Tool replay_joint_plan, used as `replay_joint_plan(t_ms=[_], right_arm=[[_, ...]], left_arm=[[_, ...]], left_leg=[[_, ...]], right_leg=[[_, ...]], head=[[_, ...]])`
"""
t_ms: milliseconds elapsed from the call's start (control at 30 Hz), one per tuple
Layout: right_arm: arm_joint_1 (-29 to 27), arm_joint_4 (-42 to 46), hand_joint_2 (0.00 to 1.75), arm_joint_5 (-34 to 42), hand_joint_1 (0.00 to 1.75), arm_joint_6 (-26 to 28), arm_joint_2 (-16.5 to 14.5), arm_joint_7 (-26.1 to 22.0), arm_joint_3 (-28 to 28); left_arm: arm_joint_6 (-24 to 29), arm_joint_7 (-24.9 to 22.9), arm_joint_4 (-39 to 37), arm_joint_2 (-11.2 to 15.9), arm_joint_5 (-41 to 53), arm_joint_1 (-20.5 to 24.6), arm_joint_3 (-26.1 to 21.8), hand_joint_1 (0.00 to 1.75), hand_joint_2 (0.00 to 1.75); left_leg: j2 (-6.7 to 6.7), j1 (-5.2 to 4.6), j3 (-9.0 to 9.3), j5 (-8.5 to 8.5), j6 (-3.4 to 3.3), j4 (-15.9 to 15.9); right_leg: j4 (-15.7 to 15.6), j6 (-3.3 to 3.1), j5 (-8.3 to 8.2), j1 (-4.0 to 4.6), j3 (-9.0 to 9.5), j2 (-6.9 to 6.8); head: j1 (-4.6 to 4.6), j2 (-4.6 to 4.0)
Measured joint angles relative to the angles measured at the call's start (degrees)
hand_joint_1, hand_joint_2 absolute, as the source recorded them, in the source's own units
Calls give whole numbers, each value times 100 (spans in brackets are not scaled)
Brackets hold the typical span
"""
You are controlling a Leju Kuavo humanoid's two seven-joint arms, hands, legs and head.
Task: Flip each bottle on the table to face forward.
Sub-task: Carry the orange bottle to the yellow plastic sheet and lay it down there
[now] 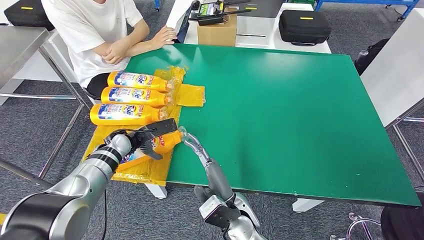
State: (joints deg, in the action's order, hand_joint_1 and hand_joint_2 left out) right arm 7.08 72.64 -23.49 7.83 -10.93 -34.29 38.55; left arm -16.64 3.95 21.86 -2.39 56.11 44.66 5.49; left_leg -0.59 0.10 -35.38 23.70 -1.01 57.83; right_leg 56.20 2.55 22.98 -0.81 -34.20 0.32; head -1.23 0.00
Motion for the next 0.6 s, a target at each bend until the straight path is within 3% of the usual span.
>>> replay_joint_plan(t_ms=[233, 500, 600], right_arm=[[-1, -1, 0, -7, 0, 29, 3, -2, -49], [-3, -1, 0, -15, 0, 78, 15, -13, -75], [-6, -1, 0, -13, 0, 126, 17, -51, -79]], left_arm=[[572, 233, 48, -9, 165, -178, 350, 0, 175], [642, 456, 122, 34, 23, -261, 541, 0, 175], [609, 787, 226, 51, -399, -341, 539, 0, 175]], left_leg=[[-1, 0, 4, -1, 0, -1], [-3, 0, 8, -7, -4, -1], [-3, 0, 8, -7, -3, -1]], right_leg=[[-1, -1, 0, 0, 7, 0], [0, 0, -2, 0, 13, -1], [0, 0, -2, 0, 11, -1]], head=[[1, 0], [0, -1], [-1, -1]])
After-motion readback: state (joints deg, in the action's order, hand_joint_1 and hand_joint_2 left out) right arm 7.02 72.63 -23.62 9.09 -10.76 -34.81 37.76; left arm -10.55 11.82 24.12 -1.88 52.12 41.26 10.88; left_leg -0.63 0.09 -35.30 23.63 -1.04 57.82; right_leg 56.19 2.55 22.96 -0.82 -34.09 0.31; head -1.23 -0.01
